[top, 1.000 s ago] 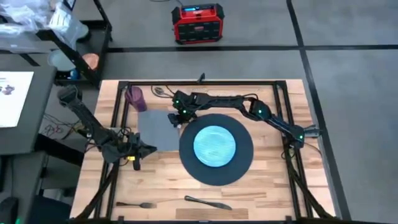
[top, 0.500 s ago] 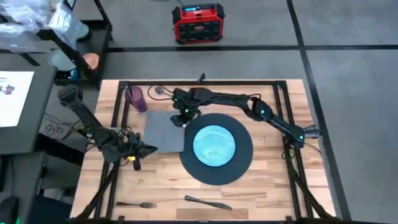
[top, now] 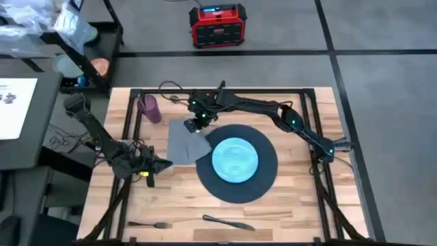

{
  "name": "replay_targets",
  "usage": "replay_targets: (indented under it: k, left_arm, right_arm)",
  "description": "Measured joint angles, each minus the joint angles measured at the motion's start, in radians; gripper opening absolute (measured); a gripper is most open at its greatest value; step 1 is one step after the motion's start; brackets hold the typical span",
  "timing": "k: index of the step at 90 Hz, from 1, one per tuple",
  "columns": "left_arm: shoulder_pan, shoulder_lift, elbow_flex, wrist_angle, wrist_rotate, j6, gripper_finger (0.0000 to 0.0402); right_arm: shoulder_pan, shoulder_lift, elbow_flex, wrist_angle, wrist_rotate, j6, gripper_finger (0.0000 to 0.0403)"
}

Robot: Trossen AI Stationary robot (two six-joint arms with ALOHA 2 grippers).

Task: Set table place
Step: Fold the gray napkin

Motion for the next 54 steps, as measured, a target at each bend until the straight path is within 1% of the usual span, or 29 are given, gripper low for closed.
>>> replay_targets:
  k: [8,16,25,42,54]
  left_arm:
    - [0.0,0.0,0.0,0.001,0.0,-0.001,0.0]
    - [0.0,0.0,0.0,0.001,0.0,-0.001,0.0]
    - [0.0,0.0,0.0,-0.001,0.0,0.0,0.0]
    - [0.0,0.0,0.0,-0.004,0.0,0.0,0.0]
    - [0.0,0.0,0.0,-0.001,0.0,-0.001,0.0]
  right_arm:
    - [0.001,0.035,-0.001,0.057,-0.023,0.023,0.0]
    - [-0.001,0.059,-0.001,0.073,-0.043,0.05,0.0]
    - [-0.003,0.06,-0.002,0.06,-0.047,0.046,0.0]
    - [-0.003,0.055,-0.002,0.14,-0.068,0.046,0.0005]
    - [-0.004,0.052,-0.001,0.204,-0.126,0.06,0.0013]
